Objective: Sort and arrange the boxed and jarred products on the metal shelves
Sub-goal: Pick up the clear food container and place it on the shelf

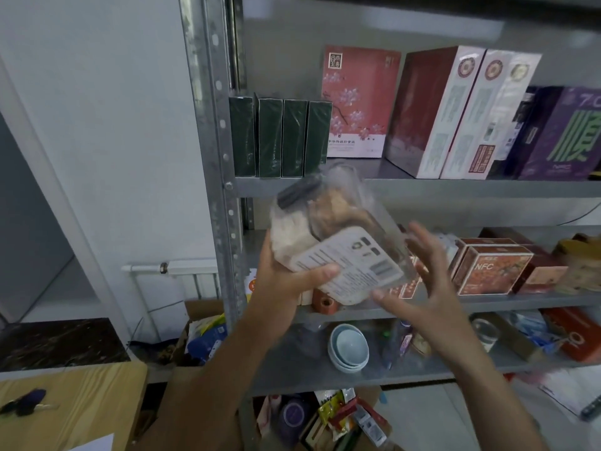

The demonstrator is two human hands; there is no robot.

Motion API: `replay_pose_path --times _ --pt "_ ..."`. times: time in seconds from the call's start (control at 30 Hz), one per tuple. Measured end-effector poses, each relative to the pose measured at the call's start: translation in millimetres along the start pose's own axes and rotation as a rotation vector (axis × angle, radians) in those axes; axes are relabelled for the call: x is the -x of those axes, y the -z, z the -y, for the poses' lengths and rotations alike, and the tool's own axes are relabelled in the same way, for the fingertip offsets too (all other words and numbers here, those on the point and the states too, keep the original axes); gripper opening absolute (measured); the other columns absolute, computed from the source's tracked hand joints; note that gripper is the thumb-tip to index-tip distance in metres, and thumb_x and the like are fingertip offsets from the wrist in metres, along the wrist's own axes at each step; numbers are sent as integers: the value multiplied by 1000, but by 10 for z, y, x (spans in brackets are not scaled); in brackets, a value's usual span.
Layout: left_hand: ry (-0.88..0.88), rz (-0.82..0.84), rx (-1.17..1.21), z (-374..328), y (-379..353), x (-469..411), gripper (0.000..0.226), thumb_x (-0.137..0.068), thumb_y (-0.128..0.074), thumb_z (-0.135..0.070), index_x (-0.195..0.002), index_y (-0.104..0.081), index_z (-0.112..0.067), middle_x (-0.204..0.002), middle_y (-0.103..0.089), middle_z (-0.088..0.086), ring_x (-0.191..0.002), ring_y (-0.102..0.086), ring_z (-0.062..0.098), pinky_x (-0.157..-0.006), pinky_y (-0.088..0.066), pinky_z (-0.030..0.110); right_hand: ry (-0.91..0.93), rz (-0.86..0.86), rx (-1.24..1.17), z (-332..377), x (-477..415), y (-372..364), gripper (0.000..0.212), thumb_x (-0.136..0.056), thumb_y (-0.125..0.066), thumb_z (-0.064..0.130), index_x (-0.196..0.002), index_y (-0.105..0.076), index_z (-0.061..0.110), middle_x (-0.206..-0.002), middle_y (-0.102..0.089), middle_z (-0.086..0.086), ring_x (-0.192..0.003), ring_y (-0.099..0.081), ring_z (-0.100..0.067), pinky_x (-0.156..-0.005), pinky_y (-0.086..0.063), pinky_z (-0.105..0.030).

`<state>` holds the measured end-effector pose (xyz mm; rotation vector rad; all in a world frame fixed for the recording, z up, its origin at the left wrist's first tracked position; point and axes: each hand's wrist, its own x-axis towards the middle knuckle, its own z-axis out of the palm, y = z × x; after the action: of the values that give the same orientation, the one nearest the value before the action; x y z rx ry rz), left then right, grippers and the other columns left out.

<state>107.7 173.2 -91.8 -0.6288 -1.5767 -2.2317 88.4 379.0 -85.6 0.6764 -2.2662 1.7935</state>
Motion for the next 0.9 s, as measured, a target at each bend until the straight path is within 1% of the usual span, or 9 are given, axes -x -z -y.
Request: replay_pose_path --times 0.13,0.2,0.27,0.33,0.4,0.5,0.57,0.7,0.9 --pt "61 107 154 -83 -17 3 38 -74 -82 -27 -108 -71 -15 -108 -71 13 -105 -66 31 -85 -58 40 -65 263 -194 -145 -65 26 97 -44 -94 49 -129 -49 35 -119 -69 5 -110 -66 -13 -86 -57 -27" --pt "73 149 156 -121 -27 -32 38 -75 -81 -26 -109 -70 -15 -109 -71 10 -106 -66 28 -86 -57 38 -91 219 -396 -209 -32 -66 103 -38 -97 44 -127 -50 23 -112 -72 -4 -106 -68 -23 -78 -58 -29" --pt "103 134 167 -169 -16 -59 45 -73 -83 -26 -114 -67 -16 -111 -70 8 -110 -64 25 -89 -56 35 -32 75 -421 -220 3 -130 97 -36 -97 43 -121 -52 36 -112 -71 2 -104 -68 -18 -75 -57 -24" --pt "172 38 267 -227 32 -68 75 -64 -89 -27 -130 -56 -17 -124 -65 9 -120 -58 26 -95 -52 40 142 -109 -195 -150 -5 -117 83 -40 -92 45 -110 -49 57 -114 -64 22 -107 -63 -3 -79 -53 -14" --pt "233 50 384 -292 102 -62 98 -61 -90 -31 -145 -41 -18 -141 -53 13 -132 -48 32 -99 -47 53 433 -169 -15 -78 -67 -49 77 -53 -86 41 -116 -44 55 -123 -56 28 -121 -54 -1 -95 -48 -16" --pt "284 196 362 -418 127 -72 98 -61 -84 -52 -144 -43 -19 -147 -45 16 -135 -43 36 -101 -42 61 860 -151 240 -107 -240 80 63 -70 -80 28 -120 -44 18 -132 -50 -8 -134 -40 -44 -116 -31 -44" --pt "335 210 276 -481 98 -88 102 -61 -81 -57 -145 -38 -17 -146 -47 18 -134 -45 38 -101 -42 62 988 -141 404 -173 -370 183 56 -74 -78 24 -116 -43 11 -133 -44 -18 -132 -35 -51 -116 -26 -51" --pt "448 10 171 -507 35 -94 87 -70 -82 -38 -142 -41 -13 -132 -59 21 -122 -57 38 -96 -47 61 992 -159 487 -282 -460 283 51 -79 -75 27 -118 -44 15 -150 -33 -10 -144 -26 -36 -116 -27 -48" --pt "294 -173 171 -259 -69 -17 71 -76 -67 -7 -142 -42 -15 -125 -64 19 -116 -61 37 -95 -50 57 705 -174 386 -244 -443 157 71 -76 -80 21 -133 -39 22 -151 -27 -16 -144 -27 -25 -115 -32 -29"
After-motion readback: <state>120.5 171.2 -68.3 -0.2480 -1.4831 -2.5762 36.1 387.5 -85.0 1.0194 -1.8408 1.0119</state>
